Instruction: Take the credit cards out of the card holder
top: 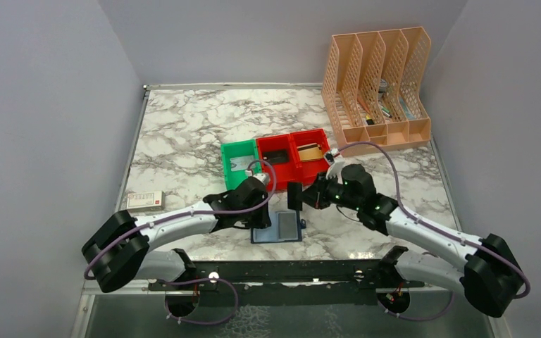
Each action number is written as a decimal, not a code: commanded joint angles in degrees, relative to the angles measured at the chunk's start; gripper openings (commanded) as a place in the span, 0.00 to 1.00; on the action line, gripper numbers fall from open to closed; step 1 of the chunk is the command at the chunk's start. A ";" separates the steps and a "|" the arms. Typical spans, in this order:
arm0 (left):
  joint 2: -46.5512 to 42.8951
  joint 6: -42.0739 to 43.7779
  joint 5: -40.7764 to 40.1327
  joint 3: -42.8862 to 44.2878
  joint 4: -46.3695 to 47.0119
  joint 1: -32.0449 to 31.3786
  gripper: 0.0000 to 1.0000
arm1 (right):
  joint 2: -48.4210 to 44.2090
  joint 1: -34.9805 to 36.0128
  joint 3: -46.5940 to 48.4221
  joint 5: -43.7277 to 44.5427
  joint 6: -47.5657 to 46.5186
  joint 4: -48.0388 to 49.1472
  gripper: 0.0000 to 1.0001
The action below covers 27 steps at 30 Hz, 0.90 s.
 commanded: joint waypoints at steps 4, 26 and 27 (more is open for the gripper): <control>-8.43 -1.66 -5.84 -1.56 0.34 -0.20 0.30 | -6.26 -0.04 -0.96 13.02 -17.73 8.71 0.01; -24.87 -8.11 -14.63 -7.83 -6.72 0.62 0.72 | 21.66 2.78 16.11 8.00 -69.67 19.59 0.01; -24.80 -7.91 -14.49 -7.82 -6.84 0.70 0.74 | 23.49 2.80 17.52 8.72 -71.74 18.16 0.01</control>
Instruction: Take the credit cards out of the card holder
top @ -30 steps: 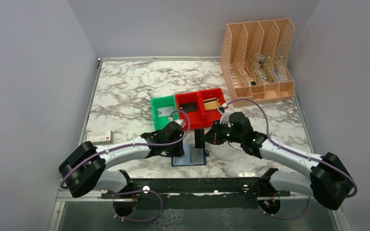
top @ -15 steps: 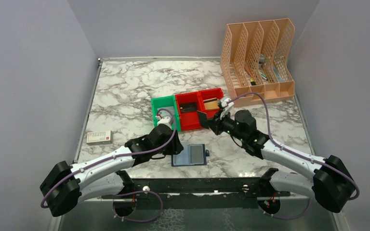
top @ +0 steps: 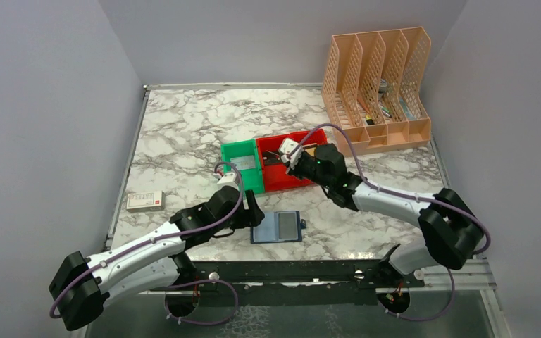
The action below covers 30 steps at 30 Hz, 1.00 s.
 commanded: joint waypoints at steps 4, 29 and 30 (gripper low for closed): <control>0.86 0.69 -2.22 0.48 -2.91 0.73 0.81 | 12.22 0.24 9.74 5.28 -19.45 -2.25 0.01; 3.03 2.01 -1.43 2.15 -3.20 1.05 0.86 | 29.42 0.24 22.62 6.76 -30.27 -10.72 0.01; 3.07 2.04 -1.31 2.13 -3.24 1.02 0.86 | 29.76 0.25 22.81 6.70 -30.33 -10.82 0.01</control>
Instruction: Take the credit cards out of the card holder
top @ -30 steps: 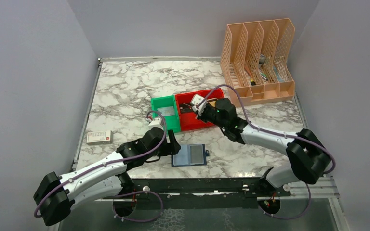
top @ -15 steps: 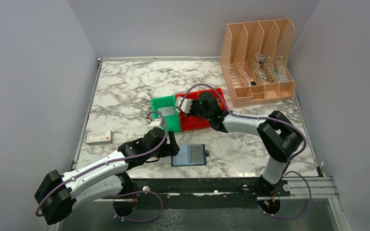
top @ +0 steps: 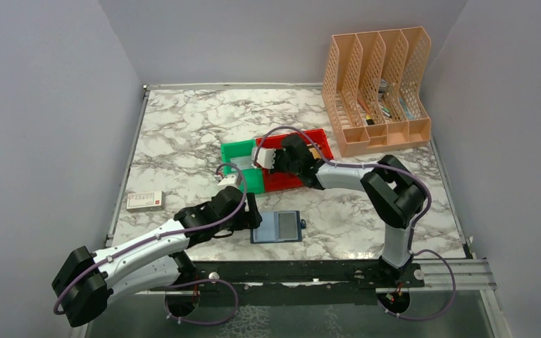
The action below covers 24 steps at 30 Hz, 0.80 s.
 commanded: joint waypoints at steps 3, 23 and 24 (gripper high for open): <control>0.24 0.99 -0.31 2.05 0.11 0.28 0.86 | 2.12 0.12 2.55 0.42 -1.41 -2.97 0.03; -0.51 1.06 1.08 2.13 0.39 0.27 0.86 | -3.02 0.15 1.61 -0.55 8.23 1.55 0.29; -0.40 1.20 1.59 2.27 0.70 0.24 0.86 | -4.79 0.15 0.93 -0.48 10.55 2.82 0.29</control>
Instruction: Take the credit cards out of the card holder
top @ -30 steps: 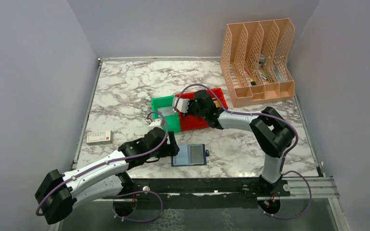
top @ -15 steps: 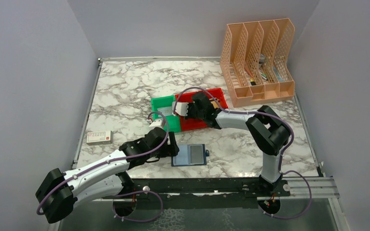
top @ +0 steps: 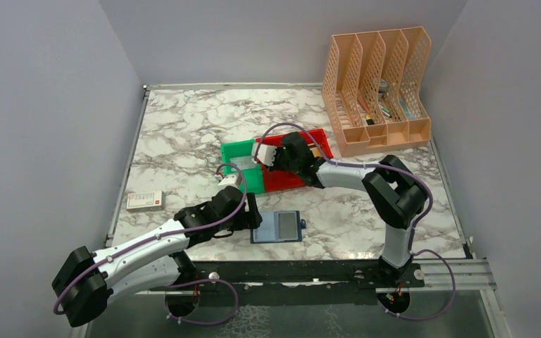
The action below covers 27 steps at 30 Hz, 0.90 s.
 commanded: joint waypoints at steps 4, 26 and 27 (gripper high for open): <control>-0.15 1.32 4.92 2.74 3.80 0.24 0.86 | -15.49 0.11 -6.42 3.43 26.04 12.38 0.31; 10.38 3.70 6.46 6.68 4.72 0.26 0.71 | -37.90 6.58 -28.52 -12.54 91.19 -19.52 0.41; 10.18 3.45 7.08 6.31 5.49 0.26 0.71 | -37.16 7.10 -28.27 -11.91 91.34 -20.09 0.41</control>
